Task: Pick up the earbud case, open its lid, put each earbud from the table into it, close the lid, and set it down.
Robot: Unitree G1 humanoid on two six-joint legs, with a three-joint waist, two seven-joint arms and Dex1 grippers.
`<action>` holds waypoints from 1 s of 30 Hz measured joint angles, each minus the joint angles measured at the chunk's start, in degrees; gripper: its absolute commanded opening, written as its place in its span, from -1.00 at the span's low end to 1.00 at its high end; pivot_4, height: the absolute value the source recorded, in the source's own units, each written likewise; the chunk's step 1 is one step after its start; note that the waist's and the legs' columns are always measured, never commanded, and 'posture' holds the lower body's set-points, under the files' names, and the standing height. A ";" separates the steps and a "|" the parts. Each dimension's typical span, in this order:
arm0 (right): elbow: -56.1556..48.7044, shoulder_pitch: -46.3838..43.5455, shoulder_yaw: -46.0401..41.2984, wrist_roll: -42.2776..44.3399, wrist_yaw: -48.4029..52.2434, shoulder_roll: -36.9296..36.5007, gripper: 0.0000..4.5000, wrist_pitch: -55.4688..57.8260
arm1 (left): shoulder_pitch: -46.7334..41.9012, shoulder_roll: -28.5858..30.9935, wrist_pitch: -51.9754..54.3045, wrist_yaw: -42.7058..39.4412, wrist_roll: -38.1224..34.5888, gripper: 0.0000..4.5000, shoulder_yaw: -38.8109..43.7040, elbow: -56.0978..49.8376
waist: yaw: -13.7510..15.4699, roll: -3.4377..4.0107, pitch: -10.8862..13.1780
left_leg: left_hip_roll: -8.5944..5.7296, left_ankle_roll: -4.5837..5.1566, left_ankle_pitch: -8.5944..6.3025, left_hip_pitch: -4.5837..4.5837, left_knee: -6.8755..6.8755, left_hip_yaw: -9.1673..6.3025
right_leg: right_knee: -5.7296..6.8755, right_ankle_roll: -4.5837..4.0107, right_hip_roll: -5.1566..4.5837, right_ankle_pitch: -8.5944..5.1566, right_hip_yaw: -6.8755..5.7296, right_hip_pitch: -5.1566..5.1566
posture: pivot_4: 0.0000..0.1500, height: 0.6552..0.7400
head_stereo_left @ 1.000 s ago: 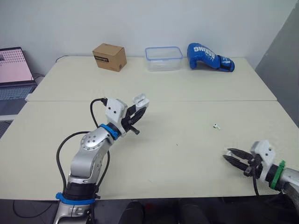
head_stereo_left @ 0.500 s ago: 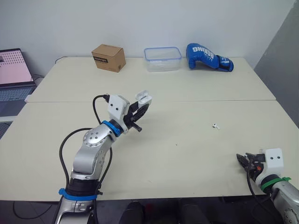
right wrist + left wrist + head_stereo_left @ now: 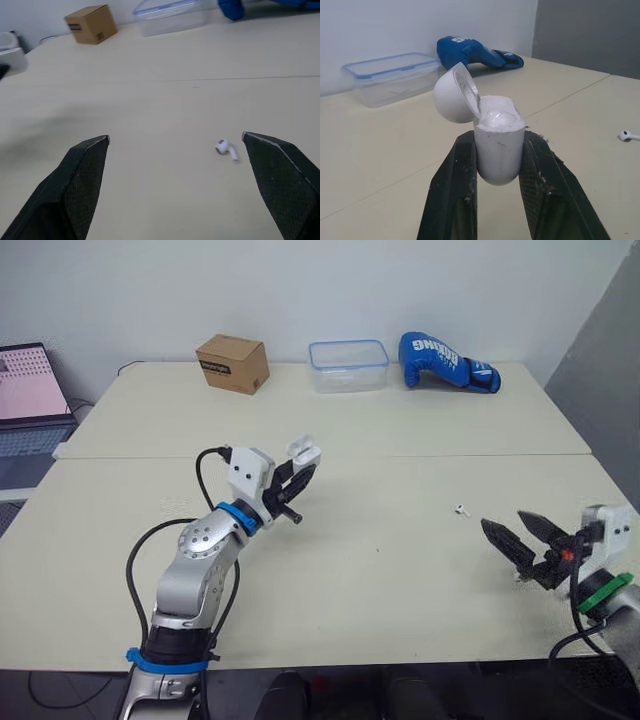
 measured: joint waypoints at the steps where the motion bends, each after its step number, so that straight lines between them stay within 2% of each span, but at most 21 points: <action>1: 0.73 -1.17 1.15 -0.60 1.91 -3.19 0.98 0.00 | -0.01 -0.04 -0.05 0.18 0.01 -0.67 0.07 0.05 | -0.01 0.01 0.00 | -0.01 0.00 0.00 0.00 0.02 0.04 | 0.00 0.01 0.00 0.00 0.03 0.00 | 1.00 1.00; 3: 3.62 -3.51 4.86 -4.59 9.67 -13.09 0.98 -2.83 | -0.08 -0.32 -0.21 0.37 0.02 -0.67 0.05 0.15 | -0.06 0.01 0.00 | 0.00 0.01 0.00 0.05 -0.02 0.10 | -0.03 0.11 0.00 -0.03 0.05 0.00 | 1.00 1.00; 5: 8.87 -3.45 10.03 -10.77 21.05 -24.68 0.81 -9.26 | -0.05 -0.57 -0.29 0.43 0.05 -0.67 -0.10 0.20 | -0.05 0.03 0.01 | 0.02 0.02 -0.01 0.06 -0.05 0.10 | -0.08 0.13 0.01 -0.05 0.02 0.01 | 1.00 1.00; 7: 15.64 -2.96 12.91 -15.77 31.00 -30.99 0.55 -15.59 | 0.14 -0.61 -0.52 0.41 0.18 -0.67 -0.12 0.22 | 0.07 -0.05 0.03 | 0.06 0.07 -0.03 0.02 -0.03 0.06 | -0.11 0.09 0.06 -0.04 -0.03 0.01 | 1.00 1.00; 11: 25.64 -3.41 16.28 -21.35 43.86 -36.08 -0.10 -24.67 | 0.48 -0.60 -1.19 0.37 0.33 -0.67 -0.22 0.24 | 0.10 -0.05 0.04 | 0.04 0.10 -0.05 0.03 0.00 0.12 | -0.09 -0.02 0.02 0.03 0.05 0.00 | 1.00 1.00; 16: 32.03 -5.45 19.94 -27.15 50.50 -37.52 -0.92 -33.42 | 1.91 -0.60 -1.21 0.86 0.62 -0.67 -0.25 0.00 | -0.08 -0.06 0.04 | 0.06 0.10 -0.05 0.08 0.00 0.13 | -0.05 0.03 0.04 0.01 0.05 0.00 | 1.00 1.00; 17: 32.84 -5.78 20.78 -28.28 50.71 -37.07 -0.98 -34.91 | 1.95 -0.60 -1.21 0.90 0.67 -0.67 -0.24 -0.07 | -0.07 -0.06 0.04 | 0.06 0.10 -0.05 0.07 0.00 0.12 | -0.05 0.03 0.04 0.00 0.04 0.00 | 1.00 1.00; 23: 39.26 -6.64 26.37 -35.01 50.70 -33.31 -0.98 -43.04 | 1.95 -0.63 -1.24 0.87 1.13 -0.67 -0.27 -0.18 | 0.03 -0.05 0.04 | 0.02 0.09 -0.05 0.06 0.01 0.13 | -0.05 -0.05 -0.01 0.05 0.07 0.00 | 1.00 1.00; 30: 43.65 -9.80 26.79 -37.73 49.69 -31.70 -0.98 -46.53 | 1.92 -0.52 -1.23 0.68 1.13 -0.67 -0.28 -0.39 | -0.06 -0.05 0.04 | 0.03 0.09 -0.05 0.10 0.01 0.14 | -0.02 -0.06 0.00 0.06 0.08 0.00 | 1.00 1.00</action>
